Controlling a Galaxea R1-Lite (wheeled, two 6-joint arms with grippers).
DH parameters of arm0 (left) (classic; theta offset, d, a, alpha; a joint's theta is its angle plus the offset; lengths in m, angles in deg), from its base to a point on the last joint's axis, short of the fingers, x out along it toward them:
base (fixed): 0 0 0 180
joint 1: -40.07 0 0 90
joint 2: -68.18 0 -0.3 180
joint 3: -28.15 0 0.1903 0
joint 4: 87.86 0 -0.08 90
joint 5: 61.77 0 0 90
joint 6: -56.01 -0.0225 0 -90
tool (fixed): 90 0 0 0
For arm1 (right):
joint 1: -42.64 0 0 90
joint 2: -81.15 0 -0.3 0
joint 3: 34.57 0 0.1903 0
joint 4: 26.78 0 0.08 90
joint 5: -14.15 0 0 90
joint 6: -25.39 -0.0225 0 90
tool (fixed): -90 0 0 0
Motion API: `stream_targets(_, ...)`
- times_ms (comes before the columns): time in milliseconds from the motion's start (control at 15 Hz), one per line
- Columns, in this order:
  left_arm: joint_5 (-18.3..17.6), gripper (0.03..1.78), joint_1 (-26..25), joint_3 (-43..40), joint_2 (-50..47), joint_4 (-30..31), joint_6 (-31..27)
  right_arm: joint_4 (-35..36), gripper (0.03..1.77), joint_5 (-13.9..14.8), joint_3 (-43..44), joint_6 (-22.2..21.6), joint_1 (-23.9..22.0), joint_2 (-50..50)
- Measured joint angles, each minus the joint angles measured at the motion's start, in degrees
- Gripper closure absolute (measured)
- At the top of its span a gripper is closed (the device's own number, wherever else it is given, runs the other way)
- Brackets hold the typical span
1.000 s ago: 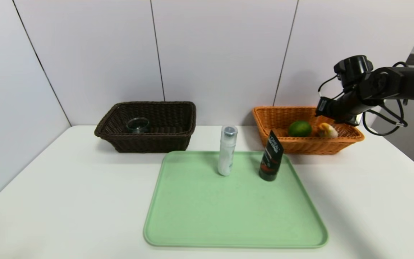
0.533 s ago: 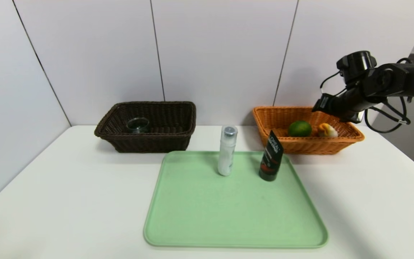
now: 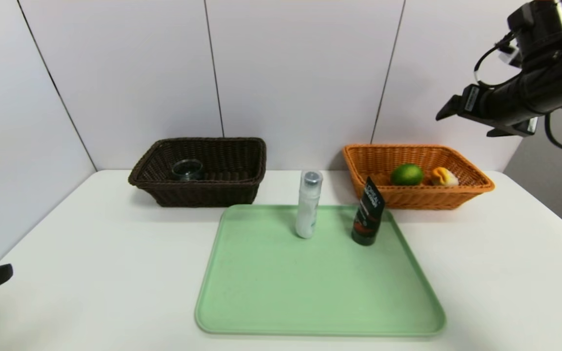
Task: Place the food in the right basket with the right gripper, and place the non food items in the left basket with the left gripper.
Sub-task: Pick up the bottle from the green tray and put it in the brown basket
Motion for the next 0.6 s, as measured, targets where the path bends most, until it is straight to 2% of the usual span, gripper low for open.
stream_targets(133, -5.89, 0.12, 0.07, -0.8, 1.9, 6.79, 0.16, -1.1, 0.17, -2.26, -0.88, -0.04, 2.78, 5.58)
stream_targets(267, -8.9, 0.12, 2.22, -0.99, 5.14, 10.12, 0.3, -1.38, 0.15, -5.86, -3.47, -0.45, 5.27, 11.24)
stream_targets(400, -8.53, 0.12, 7.24, -0.59, 9.23, 11.25, 0.46, -1.34, 0.14, -8.47, -11.72, -0.04, 6.75, 17.42)
stream_targets(600, -3.07, 0.12, 17.47, -0.9, 17.3, 14.99, 1.68, -1.13, 0.12, -9.41, -27.45, 2.72, 8.24, 28.79)
